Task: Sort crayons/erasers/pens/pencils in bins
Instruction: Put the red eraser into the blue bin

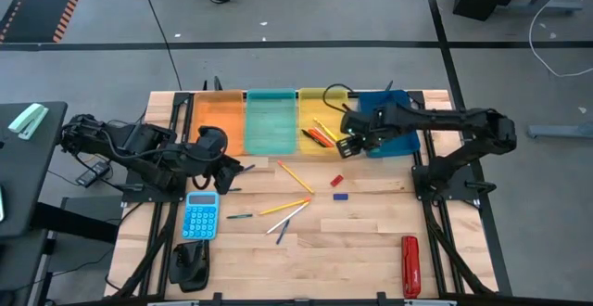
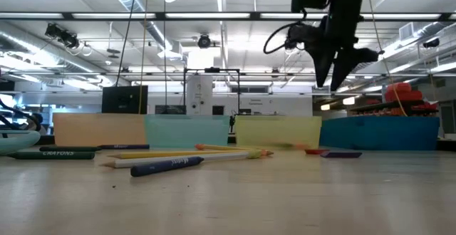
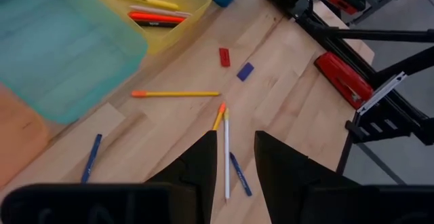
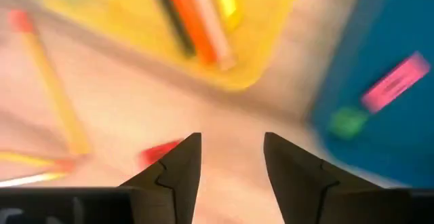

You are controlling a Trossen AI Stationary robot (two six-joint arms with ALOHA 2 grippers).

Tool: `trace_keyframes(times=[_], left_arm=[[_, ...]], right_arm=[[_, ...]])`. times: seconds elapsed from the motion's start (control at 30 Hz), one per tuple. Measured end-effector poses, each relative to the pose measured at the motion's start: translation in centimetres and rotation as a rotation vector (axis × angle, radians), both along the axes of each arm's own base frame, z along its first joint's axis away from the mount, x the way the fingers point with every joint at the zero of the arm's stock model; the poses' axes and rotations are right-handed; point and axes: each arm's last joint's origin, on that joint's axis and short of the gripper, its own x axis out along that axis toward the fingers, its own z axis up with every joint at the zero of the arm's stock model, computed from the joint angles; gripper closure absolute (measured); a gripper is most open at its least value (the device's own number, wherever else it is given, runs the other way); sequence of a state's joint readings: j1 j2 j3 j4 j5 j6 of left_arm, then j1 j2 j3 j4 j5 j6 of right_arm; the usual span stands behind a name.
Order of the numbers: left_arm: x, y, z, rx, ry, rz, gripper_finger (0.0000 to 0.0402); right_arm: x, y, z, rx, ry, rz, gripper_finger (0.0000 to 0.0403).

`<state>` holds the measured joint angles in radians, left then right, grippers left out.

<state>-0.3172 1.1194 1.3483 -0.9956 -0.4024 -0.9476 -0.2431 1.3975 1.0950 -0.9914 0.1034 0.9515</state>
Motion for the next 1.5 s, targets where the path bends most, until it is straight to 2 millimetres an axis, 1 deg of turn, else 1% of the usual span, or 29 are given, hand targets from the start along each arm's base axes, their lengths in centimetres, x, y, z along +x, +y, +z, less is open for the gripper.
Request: trace_keyframes(times=[0.1,0.17,0.23,0.27,0.37,0.47,0.57,0.63,0.7,0.87,0.97,1.03,1.2,1.3,1.37,1.5], left_arm=[[0.0,0.0,0.0,0.002,0.001,-0.001,0.0294],[0.0,0.0,0.0,0.011,0.003,-0.009,0.0294],[0.0,0.0,0.0,0.031,0.008,-0.027,0.0294],[0.0,0.0,0.0,0.039,0.009,-0.034,0.0294],[0.0,0.0,0.0,0.075,0.017,-0.064,0.0294],[0.0,0.0,0.0,0.123,0.03,-0.106,0.0294],[0.0,0.0,0.0,0.159,0.038,-0.138,0.0294],[0.0,0.0,0.0,0.169,0.04,-0.147,0.0294],[0.0,0.0,0.0,0.168,0.04,-0.146,0.0294],[0.0,-0.1,0.0,0.138,0.043,-0.173,0.0294],[0.0,-0.1,0.0,0.104,0.038,-0.148,0.0294],[0.0,-0.1,0.0,0.086,0.033,-0.125,0.0294],[0.0,-0.1,0.0,0.081,0.031,-0.117,0.0294],[0.0,-0.1,0.0,0.064,0.028,-0.103,0.0294],[0.0,-0.1,0.0,0.049,0.025,-0.089,0.0294],[0.0,-0.1,0.0,0.032,0.022,-0.075,0.0294]], right_arm=[[0.4,1.4,0.2,0.096,-0.046,-0.105,0.0233],[0.8,2.4,0.0,0.123,-0.064,-0.135,0.0233],[1.3,3.5,-0.3,0.129,-0.081,-0.106,0.0233],[1.7,4.0,-0.5,0.123,-0.087,-0.064,0.0233],[3.2,5.7,-0.9,0.065,-0.137,0.155,0.0233],[4.5,7.0,-1.7,-0.035,-0.146,0.479,0.0233],[5.3,7.9,-2.7,-0.15,-0.101,0.826,0.0233],[5.6,8.1,-3.5,-0.202,-0.045,1.02,0.0233],[5.7,8.2,-4.1,-0.215,-0.009,1.157,0.0233],[6.1,8.2,-5.3,-0.233,0.036,1.3,0.0233],[6.4,8.1,-6.1,-0.243,0.073,1.393,0.0233],[6.6,7.9,-6.8,-0.238,0.098,1.428,0.0233],[7.2,7.3,-9.1,-0.189,0.163,1.426,0.0233],[7.4,7.0,-10.3,-0.174,0.202,1.48,0.0233],[7.5,6.7,-10.8,-0.167,0.219,1.507,0.0233],[7.8,6.0,-11.1,-0.169,0.217,1.499,0.0233]])
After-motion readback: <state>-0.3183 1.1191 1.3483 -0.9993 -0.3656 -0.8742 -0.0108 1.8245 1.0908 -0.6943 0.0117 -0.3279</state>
